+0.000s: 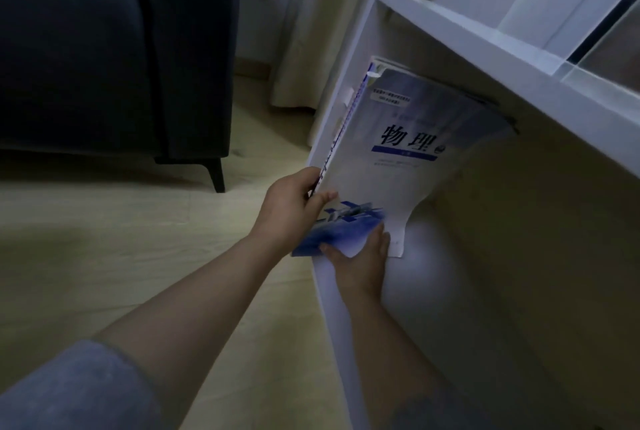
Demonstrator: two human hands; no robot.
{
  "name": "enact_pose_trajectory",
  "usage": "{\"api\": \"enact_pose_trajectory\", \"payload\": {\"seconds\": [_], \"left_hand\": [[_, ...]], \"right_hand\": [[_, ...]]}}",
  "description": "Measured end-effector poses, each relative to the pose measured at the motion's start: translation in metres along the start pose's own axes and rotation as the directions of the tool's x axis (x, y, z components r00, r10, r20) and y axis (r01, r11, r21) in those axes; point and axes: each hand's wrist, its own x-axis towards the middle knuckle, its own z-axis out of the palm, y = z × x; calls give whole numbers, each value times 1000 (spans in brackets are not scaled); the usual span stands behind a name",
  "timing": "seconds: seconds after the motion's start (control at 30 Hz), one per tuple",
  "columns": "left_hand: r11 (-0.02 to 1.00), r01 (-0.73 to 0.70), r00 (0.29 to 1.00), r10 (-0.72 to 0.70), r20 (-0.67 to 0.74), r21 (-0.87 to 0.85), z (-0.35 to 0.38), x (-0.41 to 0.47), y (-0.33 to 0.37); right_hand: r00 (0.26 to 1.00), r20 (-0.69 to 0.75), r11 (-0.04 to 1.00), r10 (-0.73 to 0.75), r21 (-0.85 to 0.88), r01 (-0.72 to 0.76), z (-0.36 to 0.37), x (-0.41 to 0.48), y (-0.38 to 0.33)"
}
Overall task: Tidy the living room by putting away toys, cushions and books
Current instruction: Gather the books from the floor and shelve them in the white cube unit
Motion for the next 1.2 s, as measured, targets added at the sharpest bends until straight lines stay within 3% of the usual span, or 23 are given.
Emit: {"api": "enact_pose_trajectory", "payload": {"seconds": [0.7,1.03,1.2], "left_hand": [[977,126,992,-121,37,-175,21,53,-9],[981,110,993,-116,-27,-161,32,53,-26],[968,140,989,-147,-15,-209,37,57,-26]], "right_hand": [[992,-128,1000,-11,12,13,21,58,11],[919,-393,993,4,-106,-50,24,64,20],[931,-364,996,-5,-90,-30,26,70,24]]}}
